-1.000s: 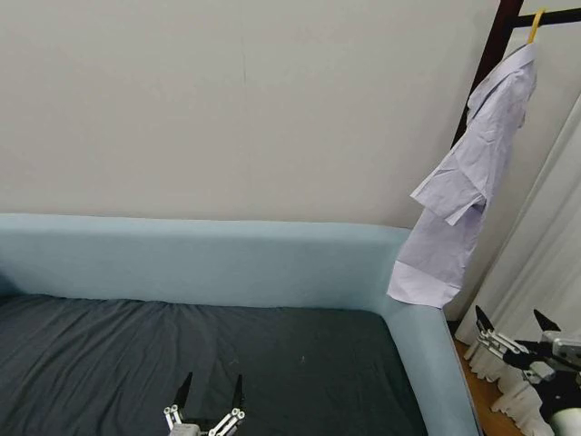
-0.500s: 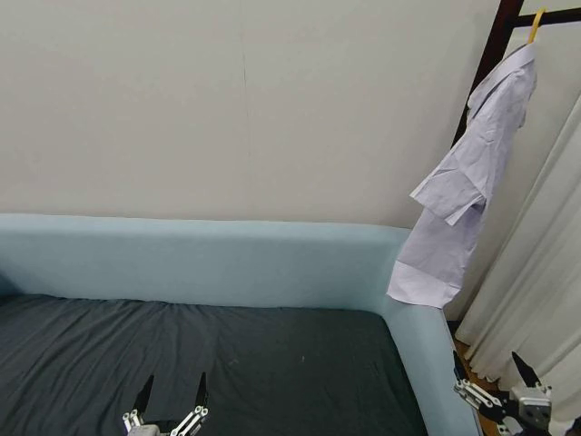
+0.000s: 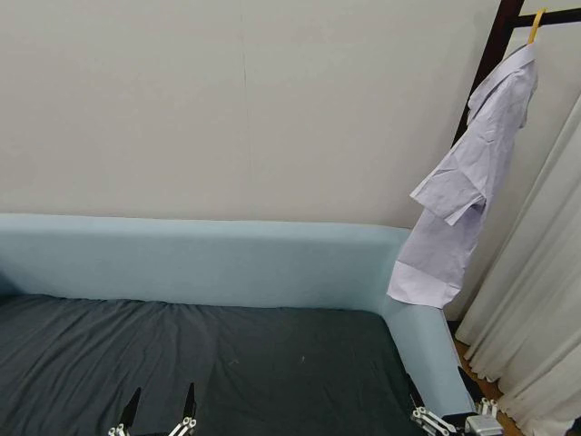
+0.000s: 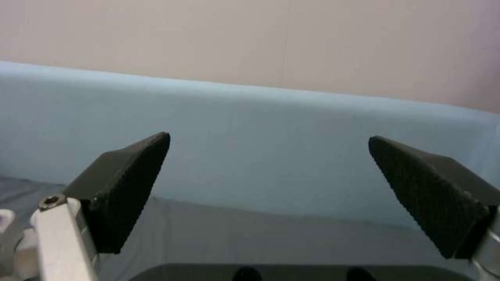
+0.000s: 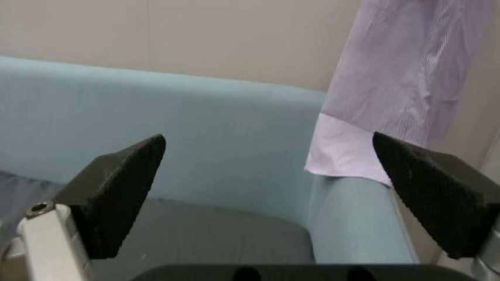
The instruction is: Pick up the clothes from the sofa and hang them on the clothes hanger.
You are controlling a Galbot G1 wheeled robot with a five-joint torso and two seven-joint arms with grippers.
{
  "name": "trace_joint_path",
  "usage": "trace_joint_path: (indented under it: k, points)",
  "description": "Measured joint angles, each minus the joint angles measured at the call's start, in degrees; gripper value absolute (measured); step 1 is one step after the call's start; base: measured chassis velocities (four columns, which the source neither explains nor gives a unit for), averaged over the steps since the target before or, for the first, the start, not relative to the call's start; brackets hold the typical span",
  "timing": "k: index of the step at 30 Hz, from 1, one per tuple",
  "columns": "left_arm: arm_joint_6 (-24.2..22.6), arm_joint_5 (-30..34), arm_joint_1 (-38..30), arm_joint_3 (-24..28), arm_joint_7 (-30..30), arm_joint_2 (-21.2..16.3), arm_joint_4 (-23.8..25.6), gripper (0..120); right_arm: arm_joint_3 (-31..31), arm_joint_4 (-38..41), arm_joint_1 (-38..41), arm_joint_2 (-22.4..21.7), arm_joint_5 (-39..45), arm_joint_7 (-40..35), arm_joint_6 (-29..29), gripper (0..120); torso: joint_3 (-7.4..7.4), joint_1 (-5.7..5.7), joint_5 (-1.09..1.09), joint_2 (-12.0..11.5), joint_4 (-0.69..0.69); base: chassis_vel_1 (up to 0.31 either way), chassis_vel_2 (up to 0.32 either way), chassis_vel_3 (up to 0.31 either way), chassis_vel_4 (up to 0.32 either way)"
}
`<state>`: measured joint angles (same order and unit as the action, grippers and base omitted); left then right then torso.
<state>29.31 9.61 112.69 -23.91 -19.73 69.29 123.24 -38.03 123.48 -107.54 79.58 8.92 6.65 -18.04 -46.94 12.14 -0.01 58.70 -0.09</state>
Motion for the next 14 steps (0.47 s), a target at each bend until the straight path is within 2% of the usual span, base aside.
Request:
trace_joint_path:
  k: [14]
  points:
    - [0.76,-0.52,-0.86,0.21,0.29,-0.03,-0.75,100,-0.16,-0.65,-0.04,0.10,-1.13,-0.93,-0.27,100,0.00,0.00,0.00,0.00,0.00,0.000,0.000,0.000,0.000]
